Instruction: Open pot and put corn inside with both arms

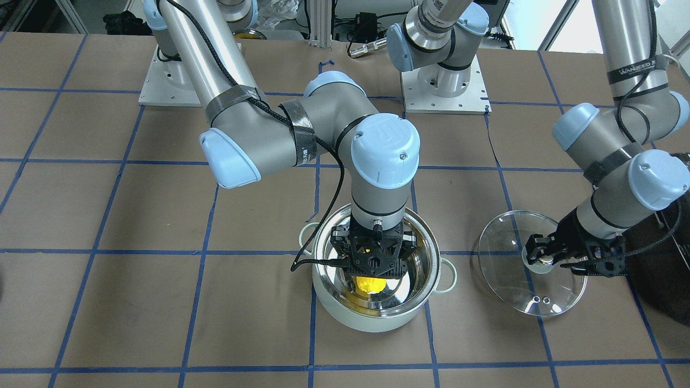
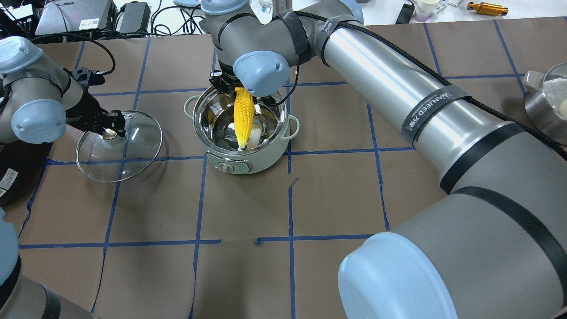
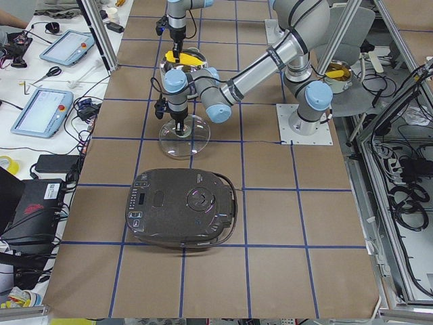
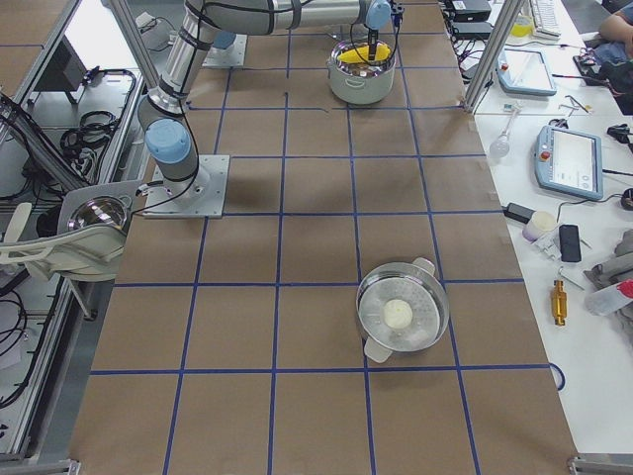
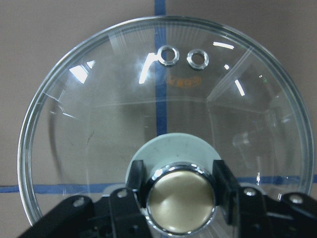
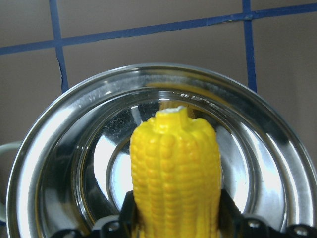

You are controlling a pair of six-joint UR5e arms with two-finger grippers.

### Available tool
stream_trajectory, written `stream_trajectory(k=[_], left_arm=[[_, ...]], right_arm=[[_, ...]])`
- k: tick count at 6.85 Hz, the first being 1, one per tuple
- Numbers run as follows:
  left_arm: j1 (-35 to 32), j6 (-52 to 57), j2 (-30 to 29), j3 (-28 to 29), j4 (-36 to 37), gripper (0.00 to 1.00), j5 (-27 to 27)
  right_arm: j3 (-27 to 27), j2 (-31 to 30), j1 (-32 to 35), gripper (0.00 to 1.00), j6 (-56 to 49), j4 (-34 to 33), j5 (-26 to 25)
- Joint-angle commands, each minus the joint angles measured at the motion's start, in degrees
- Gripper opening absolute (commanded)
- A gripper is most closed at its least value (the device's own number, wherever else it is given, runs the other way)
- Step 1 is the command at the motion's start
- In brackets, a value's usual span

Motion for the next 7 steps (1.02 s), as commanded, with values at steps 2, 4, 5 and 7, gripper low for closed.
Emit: stream_trajectory(k=[2, 4, 5, 7], left_arm=[[0.05, -0.03, -0.8, 0.04, 0.0, 0.2, 1.66], [0.05, -0.56, -1.16, 0.13, 0.09, 0.81, 1.67], [0.05, -0.65, -1.07, 0.48, 0.09, 0.91, 1.67], [-1.53, -2.74, 2.95, 3.53, -3.83, 1.0, 1.84]], right_arm=[[2.07, -4.86, -2.35, 1.0, -4.29, -0.82, 1.25], [3.81, -10.12, -9.0, 1.0, -6.57, 5.29, 2.72], [7.04, -15.11, -13.65, 1.0, -8.15, 10.03, 2.04], [17.39, -26.09, -22.11, 1.0, -10.08, 11.66, 2.13]])
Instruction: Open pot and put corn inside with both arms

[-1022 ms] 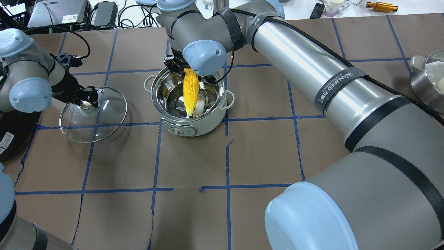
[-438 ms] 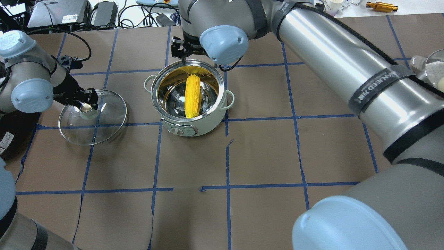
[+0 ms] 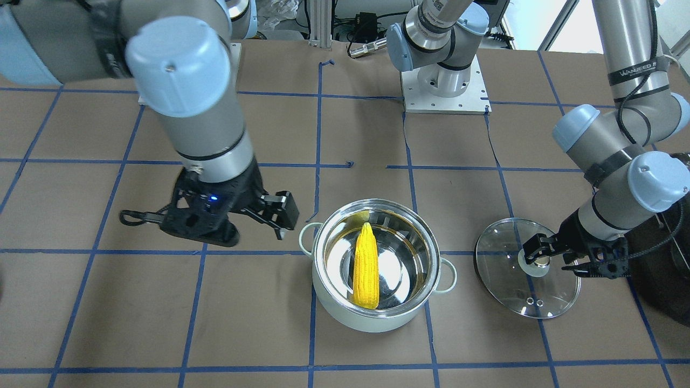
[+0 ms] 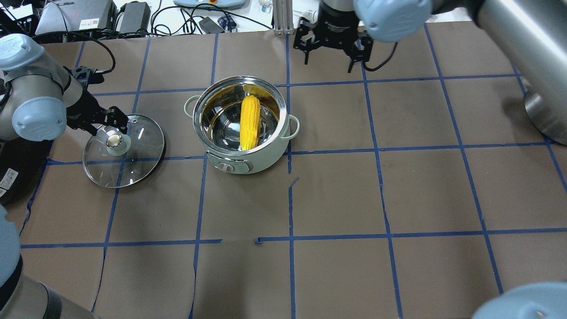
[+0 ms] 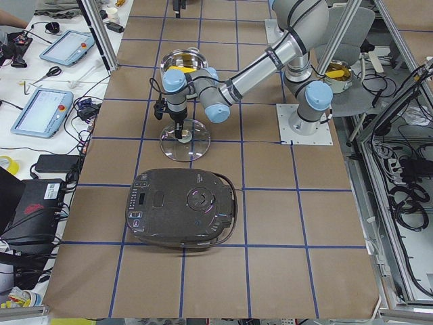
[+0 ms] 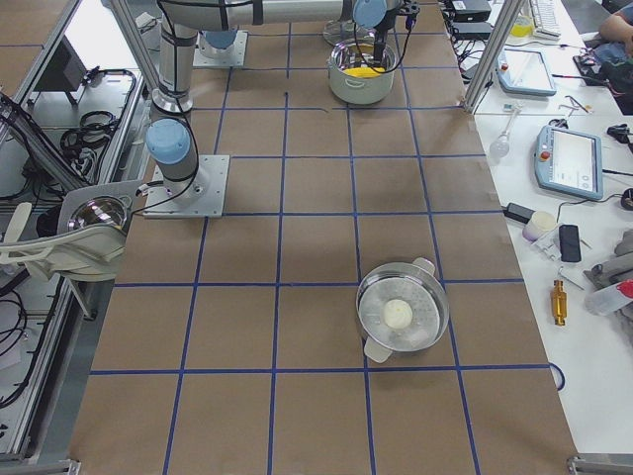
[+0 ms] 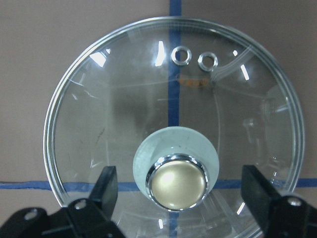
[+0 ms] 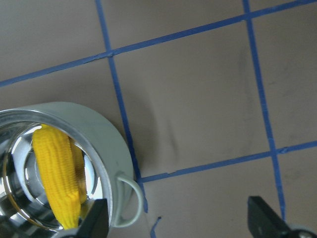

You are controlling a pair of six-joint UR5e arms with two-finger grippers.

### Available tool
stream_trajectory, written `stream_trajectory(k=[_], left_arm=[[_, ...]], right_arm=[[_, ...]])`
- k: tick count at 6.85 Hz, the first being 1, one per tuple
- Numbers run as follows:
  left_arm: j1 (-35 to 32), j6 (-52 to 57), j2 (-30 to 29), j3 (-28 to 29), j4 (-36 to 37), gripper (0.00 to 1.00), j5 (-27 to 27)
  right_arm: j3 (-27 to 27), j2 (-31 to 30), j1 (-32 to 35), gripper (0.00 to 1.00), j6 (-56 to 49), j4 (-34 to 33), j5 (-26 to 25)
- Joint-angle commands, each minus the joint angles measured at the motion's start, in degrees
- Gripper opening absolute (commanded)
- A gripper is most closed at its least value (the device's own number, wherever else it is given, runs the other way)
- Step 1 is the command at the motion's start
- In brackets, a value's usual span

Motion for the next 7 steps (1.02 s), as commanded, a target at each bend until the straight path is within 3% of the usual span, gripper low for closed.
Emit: stream_trajectory(k=[1, 3, 4, 7], left_arm=[[-2.92, -4.66, 5.08, 6.42, -12.71, 1.0, -0.42], [-15.27, -19.12, 9.66, 15.83, -26.55, 1.0, 1.5], [-20.82, -20.15, 10.9, 17.0, -29.14, 1.0, 1.69], [-24.21, -22.61, 18.36, 17.19, -30.74, 1.0, 1.16]], right_arm=[[11.74, -9.41, -5.22, 1.0, -10.02, 0.53, -0.46], [13.56, -13.46, -5.67, 1.0, -17.9, 6.81, -6.84], [13.47, -15.23, -5.84, 1.0, -21.23, 8.07, -7.14], [12.77, -16.83, -9.51, 1.0, -25.02, 12.19, -6.35]])
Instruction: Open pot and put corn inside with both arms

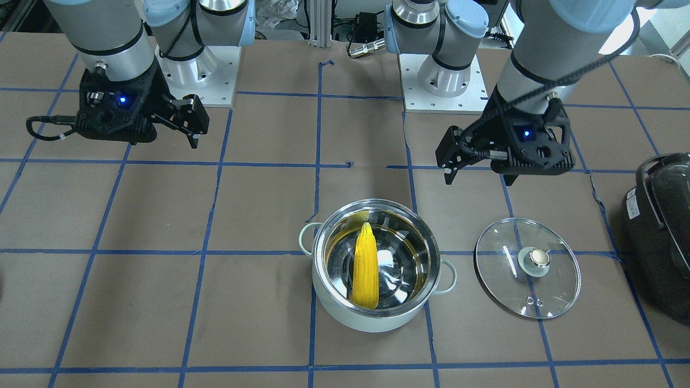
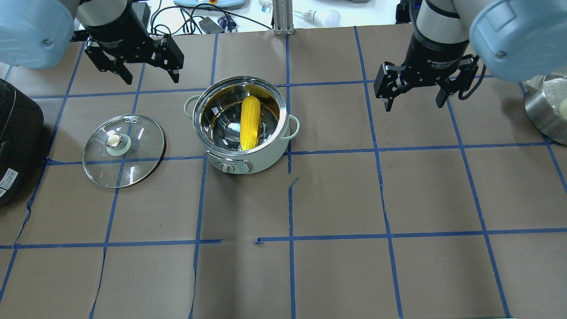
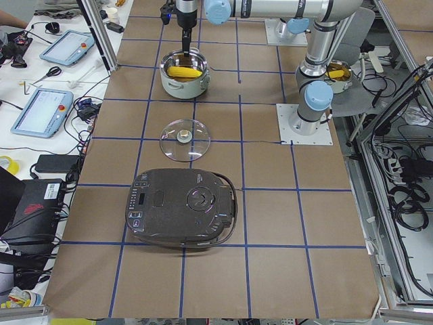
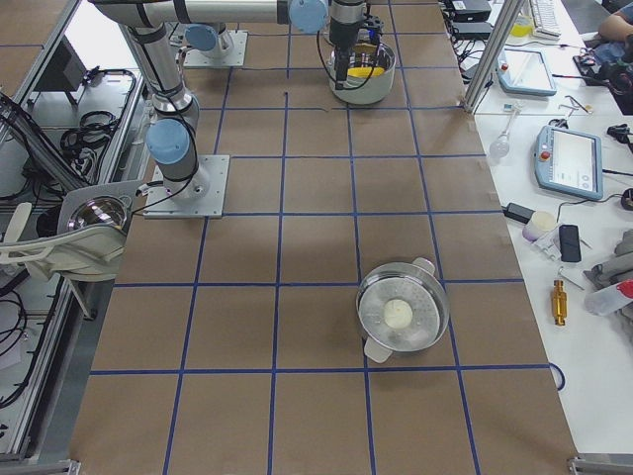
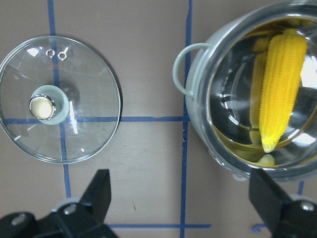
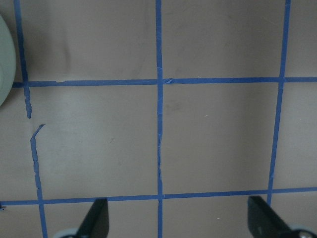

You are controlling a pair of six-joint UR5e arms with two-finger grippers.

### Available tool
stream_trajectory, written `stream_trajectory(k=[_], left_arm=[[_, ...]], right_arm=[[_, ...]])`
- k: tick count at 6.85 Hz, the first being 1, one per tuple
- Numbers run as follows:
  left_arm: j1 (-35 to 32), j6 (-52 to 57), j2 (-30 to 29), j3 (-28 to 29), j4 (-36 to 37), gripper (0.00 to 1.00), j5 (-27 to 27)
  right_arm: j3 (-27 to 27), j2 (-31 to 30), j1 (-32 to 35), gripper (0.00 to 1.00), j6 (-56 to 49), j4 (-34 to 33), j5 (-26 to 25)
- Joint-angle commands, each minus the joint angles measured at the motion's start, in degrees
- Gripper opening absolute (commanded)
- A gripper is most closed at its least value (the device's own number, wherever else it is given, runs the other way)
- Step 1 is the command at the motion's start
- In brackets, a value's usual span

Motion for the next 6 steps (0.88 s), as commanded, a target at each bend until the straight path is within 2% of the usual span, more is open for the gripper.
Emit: stream_trajectory(k=[1, 6], left_arm=[[-1.53, -1.02, 4.87, -0.38, -0.82, 1.0, 0.01], [-1.37, -1.1, 6.21, -1.52, -0.73, 1.0, -0.78]], right_arm=[[-1.66, -1.2, -4.28, 1.0, -4.46, 4.03, 0.54], [-1.93, -3.06, -4.3, 1.0, -4.04, 3.97, 1.68]])
